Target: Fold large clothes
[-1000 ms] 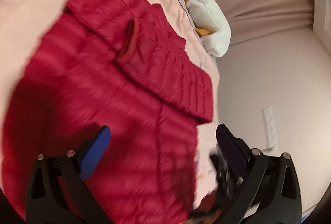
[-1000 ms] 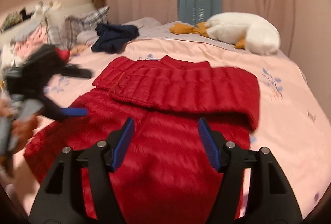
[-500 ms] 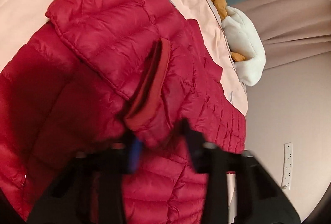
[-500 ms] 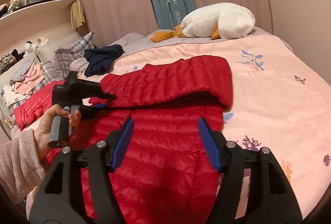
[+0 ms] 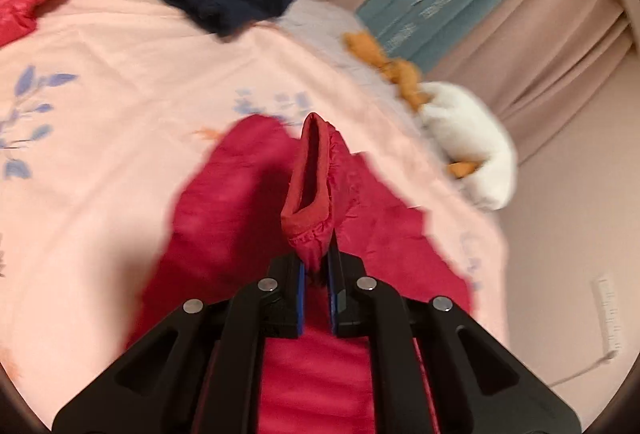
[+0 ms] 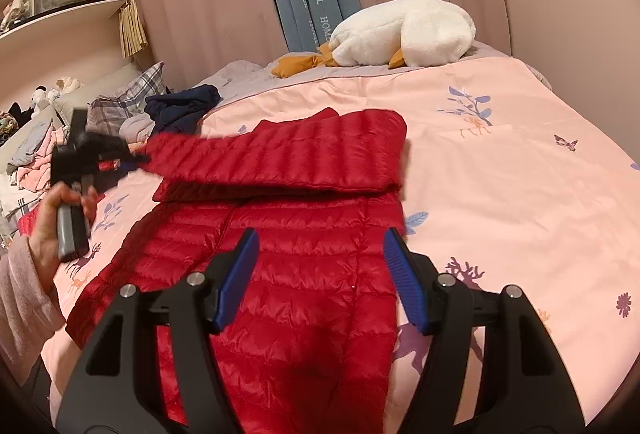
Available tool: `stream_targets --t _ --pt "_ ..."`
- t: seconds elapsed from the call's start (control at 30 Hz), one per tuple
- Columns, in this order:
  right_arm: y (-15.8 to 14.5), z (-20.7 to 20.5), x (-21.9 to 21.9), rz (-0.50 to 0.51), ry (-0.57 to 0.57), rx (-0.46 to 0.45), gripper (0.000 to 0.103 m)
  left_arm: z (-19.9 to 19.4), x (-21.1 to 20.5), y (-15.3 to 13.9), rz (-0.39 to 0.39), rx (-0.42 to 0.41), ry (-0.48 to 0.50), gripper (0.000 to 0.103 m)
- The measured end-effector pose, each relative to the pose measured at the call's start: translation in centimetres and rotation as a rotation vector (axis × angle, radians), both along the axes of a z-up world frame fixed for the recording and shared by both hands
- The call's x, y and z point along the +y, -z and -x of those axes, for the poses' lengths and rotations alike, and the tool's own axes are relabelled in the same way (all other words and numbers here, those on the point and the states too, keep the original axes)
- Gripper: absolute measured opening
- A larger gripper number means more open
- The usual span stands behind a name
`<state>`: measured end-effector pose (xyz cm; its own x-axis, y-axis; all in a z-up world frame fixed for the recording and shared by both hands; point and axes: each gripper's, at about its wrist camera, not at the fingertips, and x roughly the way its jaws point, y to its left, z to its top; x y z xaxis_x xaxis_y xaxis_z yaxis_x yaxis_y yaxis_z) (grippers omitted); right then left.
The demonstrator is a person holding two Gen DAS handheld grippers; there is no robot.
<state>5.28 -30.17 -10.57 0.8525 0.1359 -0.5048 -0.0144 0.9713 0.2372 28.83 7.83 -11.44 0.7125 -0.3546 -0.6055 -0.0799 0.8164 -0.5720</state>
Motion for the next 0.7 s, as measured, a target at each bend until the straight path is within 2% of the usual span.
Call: stream_targets --t 0.1,0.17,0.23,0.33,0.4,0.5,0.6,0.7 --pt "-0.1 -0.6 0.1 0.002 -0.009 0.011 0.066 -0.9 0.5 2.8 -0.027 0.086 -0.002 0.009" --pt "-0.2 -1.2 0.3 0.013 -0.011 0.025 0.066 -1.4 0.9 4.7 -0.042 0.157 0.017 0.013" --pt "-0.4 -1.7 0.3 0.031 -0.017 0.033 0.066 -1.5 0.8 5.8 -0.059 0.197 0.035 0.032" --pt "-0.7 -3.4 0.2 0.057 -0.026 0.062 0.067 -0.7 1.6 4.9 -0.104 0.153 0.022 0.049" --pt "-0.8 -4.6 0.4 0.079 -0.03 0.071 0.067 -0.3 1.9 3.7 -0.133 0.121 0.001 0.056" --pt "-1.1 -7.1 0.7 0.087 -0.03 0.09 0.067 -0.1 1.9 1.7 -0.188 0.055 0.013 0.056" --pt "-1.4 -10.8 1.0 0.115 -0.015 0.091 0.067 0.1 -1.0 -0.2 -0.292 -0.02 0.114 0.056" --pt "-1.1 -14.6 1.3 0.118 0.002 0.114 0.065 -0.2 -4.4 -0.4 -0.387 -0.047 0.222 0.056"
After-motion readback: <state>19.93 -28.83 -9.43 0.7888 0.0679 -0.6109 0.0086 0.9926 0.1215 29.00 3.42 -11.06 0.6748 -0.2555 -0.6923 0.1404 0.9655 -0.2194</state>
